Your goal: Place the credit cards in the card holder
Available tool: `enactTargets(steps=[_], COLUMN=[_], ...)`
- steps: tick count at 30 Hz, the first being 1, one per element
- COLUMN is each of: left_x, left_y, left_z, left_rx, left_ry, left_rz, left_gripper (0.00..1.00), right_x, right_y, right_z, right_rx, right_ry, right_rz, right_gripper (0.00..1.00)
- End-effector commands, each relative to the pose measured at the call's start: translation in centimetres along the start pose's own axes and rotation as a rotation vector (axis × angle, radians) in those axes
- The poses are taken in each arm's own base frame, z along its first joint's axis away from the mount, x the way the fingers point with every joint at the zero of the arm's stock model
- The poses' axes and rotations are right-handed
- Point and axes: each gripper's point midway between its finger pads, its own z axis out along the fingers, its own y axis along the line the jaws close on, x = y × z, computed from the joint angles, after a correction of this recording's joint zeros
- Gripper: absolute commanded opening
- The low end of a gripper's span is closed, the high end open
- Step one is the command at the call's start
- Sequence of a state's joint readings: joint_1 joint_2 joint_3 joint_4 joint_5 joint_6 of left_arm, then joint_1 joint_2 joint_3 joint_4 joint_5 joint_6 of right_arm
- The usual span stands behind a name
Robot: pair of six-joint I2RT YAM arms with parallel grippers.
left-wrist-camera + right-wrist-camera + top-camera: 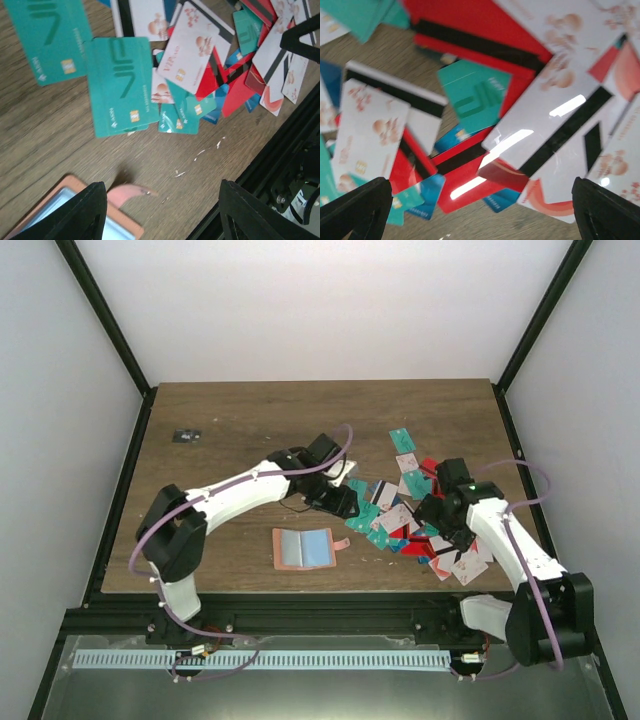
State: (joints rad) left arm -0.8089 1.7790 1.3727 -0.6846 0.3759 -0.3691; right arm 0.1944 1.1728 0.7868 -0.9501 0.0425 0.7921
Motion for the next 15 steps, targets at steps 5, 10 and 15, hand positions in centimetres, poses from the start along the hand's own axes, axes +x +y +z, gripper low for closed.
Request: enactTargets(steps=[5, 10, 15], left_x=[-0.7, 0.6, 1.4], left_y=[-2.0, -1.2, -0.8], left_z=[0.7, 1.1, 1.0], left_rx=[0.065, 0.05, 0.041], left_ry=[0.015, 0.039, 0.047], left_rz=[0.103, 0.118, 0.124], left_gripper=[0.63, 0.62, 0.62], right_x=[-0.7, -1.7, -1.3], right_y=[-4.2, -4.2, -5.1], right_z=[1.9, 3.6, 6.1], right_rx=[0.125, 0.138, 0.171], right_ry=[0.07, 0.092, 0.142], right_rz=[0.239, 0.255, 0.265], right_gripper=[1.0, 1.0, 1.0])
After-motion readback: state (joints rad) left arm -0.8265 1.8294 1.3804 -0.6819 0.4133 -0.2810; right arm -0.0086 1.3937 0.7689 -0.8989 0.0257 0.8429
